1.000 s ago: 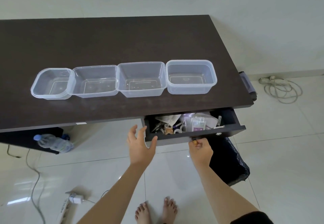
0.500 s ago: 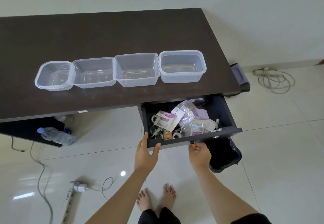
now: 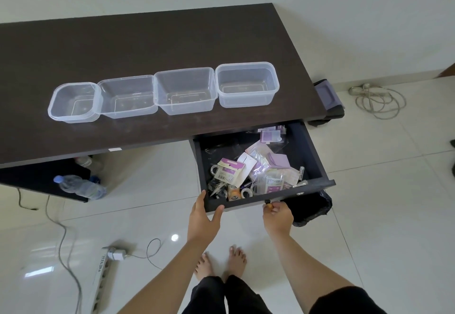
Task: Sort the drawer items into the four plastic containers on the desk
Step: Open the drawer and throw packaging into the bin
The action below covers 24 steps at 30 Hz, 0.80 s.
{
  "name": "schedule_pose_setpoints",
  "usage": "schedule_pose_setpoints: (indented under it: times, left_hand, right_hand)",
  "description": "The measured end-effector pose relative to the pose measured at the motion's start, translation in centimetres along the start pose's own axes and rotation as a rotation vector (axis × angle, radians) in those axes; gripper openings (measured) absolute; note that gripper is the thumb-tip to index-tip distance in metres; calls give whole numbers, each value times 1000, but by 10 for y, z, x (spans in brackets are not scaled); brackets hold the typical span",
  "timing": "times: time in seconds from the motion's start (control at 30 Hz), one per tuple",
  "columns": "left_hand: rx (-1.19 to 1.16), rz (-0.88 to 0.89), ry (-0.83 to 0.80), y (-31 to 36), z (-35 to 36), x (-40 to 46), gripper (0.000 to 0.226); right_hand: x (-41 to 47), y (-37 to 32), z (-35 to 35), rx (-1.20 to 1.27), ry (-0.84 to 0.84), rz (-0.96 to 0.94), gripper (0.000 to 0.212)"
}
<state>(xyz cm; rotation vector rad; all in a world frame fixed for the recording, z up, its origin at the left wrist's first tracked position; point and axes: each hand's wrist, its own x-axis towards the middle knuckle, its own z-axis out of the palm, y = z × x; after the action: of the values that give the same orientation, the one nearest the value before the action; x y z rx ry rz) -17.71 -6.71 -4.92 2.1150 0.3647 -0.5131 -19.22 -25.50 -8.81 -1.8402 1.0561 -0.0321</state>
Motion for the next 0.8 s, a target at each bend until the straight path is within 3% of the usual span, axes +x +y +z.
schedule_pose_setpoints:
  times: [0.17,0.6,0.7,0.8]
  left_hand:
    - [9,-4,-8,-4,2,-10,71]
    - [103,36,-49,-10,0,-16,71]
    - [193,86,8,-9,2,-15,69]
    - [213,153,63,0,6,-11,63]
  right_hand:
    - [-5,9,-5,11,-21,55,3]
    - [-17,18,-6,-2,-13,165,16]
    - [-27,11,-12,47,85,204,19]
    - [-37,-1,-20,85,265,100,18]
